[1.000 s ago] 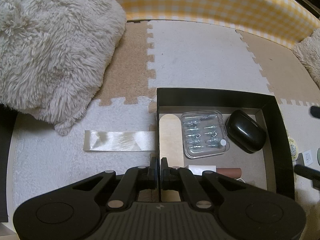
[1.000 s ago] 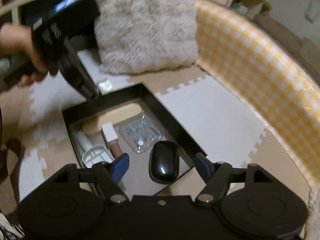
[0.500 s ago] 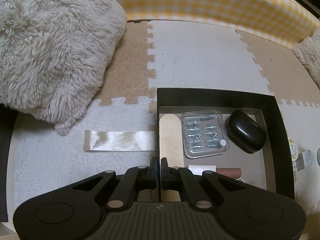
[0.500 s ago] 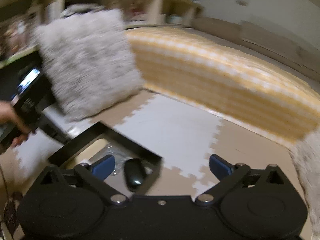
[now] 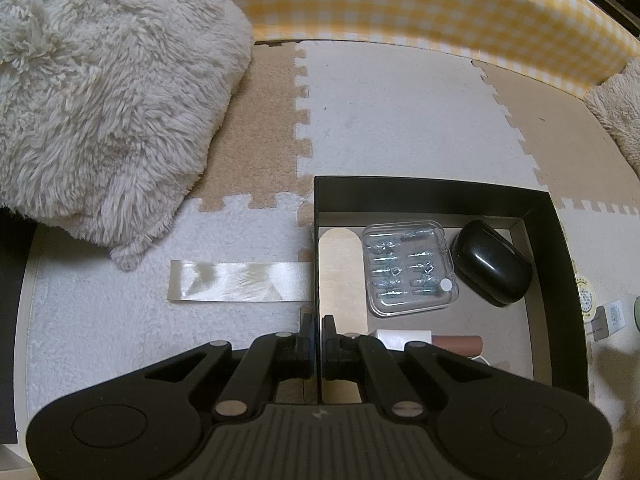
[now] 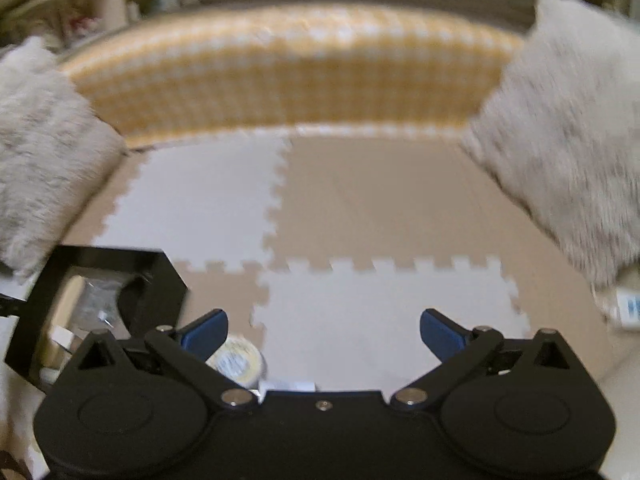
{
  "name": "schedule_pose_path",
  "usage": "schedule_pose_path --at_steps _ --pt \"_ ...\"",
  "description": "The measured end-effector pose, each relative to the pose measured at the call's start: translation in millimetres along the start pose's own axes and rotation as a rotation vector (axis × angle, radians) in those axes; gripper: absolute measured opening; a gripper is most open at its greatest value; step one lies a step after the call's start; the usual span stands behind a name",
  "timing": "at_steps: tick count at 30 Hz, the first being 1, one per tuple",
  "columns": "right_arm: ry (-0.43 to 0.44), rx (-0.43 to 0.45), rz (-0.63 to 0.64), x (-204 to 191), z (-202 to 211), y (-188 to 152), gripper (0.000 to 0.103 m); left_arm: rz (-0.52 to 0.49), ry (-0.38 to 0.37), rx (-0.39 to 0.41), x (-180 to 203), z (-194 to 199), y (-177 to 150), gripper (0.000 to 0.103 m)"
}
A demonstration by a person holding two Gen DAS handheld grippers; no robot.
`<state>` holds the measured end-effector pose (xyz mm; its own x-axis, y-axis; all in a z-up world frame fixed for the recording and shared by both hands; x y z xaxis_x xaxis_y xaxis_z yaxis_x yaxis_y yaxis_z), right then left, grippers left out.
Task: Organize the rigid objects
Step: 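Move the right gripper to the white charger plug, then grasp the white charger plug with the right gripper, then carry the white charger into the tray beside the bracket and release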
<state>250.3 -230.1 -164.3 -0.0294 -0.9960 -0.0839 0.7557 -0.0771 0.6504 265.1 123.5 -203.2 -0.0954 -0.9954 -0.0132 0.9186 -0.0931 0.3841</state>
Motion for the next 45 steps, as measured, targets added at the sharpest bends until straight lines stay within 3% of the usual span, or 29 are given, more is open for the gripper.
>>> schedule_pose_path --at_steps 7,10,15,30,34,40,45 --pt "0.006 -0.177 -0.086 4 -36 -33 0.102 0.003 -0.004 0.001 -1 1 -1 0.002" --pt "0.020 -0.233 -0.105 4 -46 -42 0.093 0.001 -0.001 0.001 -2 2 -1 0.002" --pt "0.033 -0.296 -0.086 -2 -58 -54 0.088 0.001 0.000 0.001 -2 2 -2 0.002" --pt "0.028 -0.347 -0.024 -11 -74 -64 0.067 0.000 0.001 0.000 -2 2 -2 0.002" --pt "0.079 -0.360 -0.027 -18 -72 -65 0.046 0.000 0.001 0.000 -2 2 -2 0.002" --pt "0.061 -0.353 -0.007 -19 -68 -62 0.046 0.001 0.000 0.000 -2 2 -2 0.002" --pt "0.102 -0.258 -0.025 -25 -49 -41 0.046 0.000 0.001 0.000 -2 2 -2 0.002"
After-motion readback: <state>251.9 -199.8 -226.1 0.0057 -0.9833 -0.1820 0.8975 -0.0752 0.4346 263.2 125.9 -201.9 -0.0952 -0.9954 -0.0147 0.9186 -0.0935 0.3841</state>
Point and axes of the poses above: each gripper's, at about its wrist camera, not at the fingertips, and z roughly against the way its jaws point, x to its right, y to its top, the point moved 10 cm from there along -z, roughly the way its jaws point, and after that the axes turned 4 degrees about -z, right-handed, at the moved point
